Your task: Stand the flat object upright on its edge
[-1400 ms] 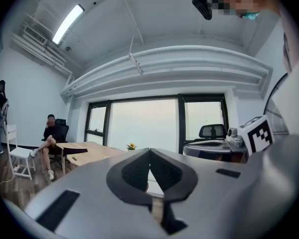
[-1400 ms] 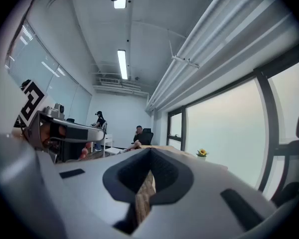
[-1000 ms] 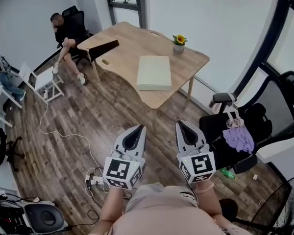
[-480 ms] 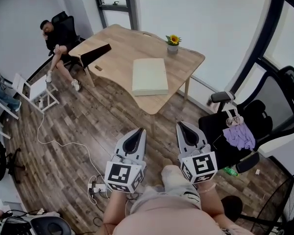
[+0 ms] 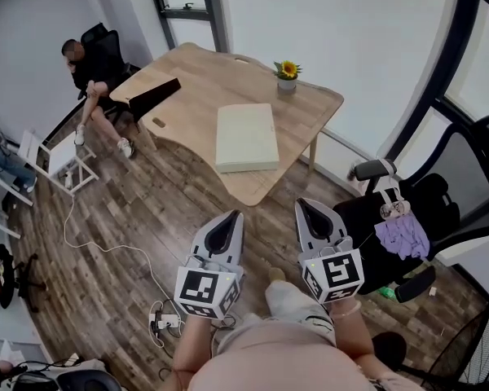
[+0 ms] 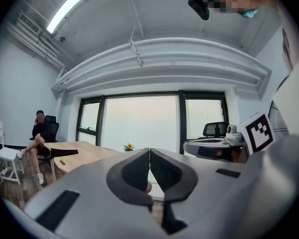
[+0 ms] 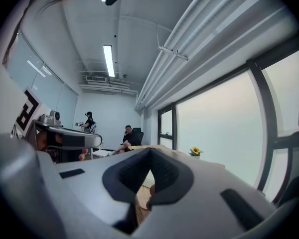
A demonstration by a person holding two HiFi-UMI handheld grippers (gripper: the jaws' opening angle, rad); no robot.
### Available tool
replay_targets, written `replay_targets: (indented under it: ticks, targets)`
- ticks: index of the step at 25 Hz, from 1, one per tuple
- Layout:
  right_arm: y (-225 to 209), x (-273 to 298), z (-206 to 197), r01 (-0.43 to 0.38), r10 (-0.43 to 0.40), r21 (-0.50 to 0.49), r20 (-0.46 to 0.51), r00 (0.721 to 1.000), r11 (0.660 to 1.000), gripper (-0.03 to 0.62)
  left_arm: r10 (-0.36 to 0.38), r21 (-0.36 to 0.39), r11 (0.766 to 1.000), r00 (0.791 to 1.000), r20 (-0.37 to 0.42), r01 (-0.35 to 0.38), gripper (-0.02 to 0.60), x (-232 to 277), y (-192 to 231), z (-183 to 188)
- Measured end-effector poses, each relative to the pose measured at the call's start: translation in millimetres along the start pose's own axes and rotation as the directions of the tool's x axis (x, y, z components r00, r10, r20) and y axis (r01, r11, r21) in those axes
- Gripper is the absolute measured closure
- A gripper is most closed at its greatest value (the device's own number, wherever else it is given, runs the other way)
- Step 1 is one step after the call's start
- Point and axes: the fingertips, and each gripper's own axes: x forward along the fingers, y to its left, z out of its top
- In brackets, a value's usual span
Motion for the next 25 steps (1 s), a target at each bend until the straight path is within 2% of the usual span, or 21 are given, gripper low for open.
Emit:
replay_targets:
  ticks: [10, 25]
  targets:
    - [-46.4, 59.7, -8.4, -0.008, 0.008, 0.014, -0.014, 1.000, 1.000, 0.594, 0.001, -0.012, 1.000, 1.000, -0.006, -0.001, 0.571, 73.9, 24.2, 4.6]
    - [-100.6, 135.7, -10.8, -0.078, 0.078, -0.008, -0.029, 0.997, 0.997, 0.594, 0.050, -0.003, 0.999, 0.998, -0.046, -0.050, 0.571, 154.9, 54.9, 4.6]
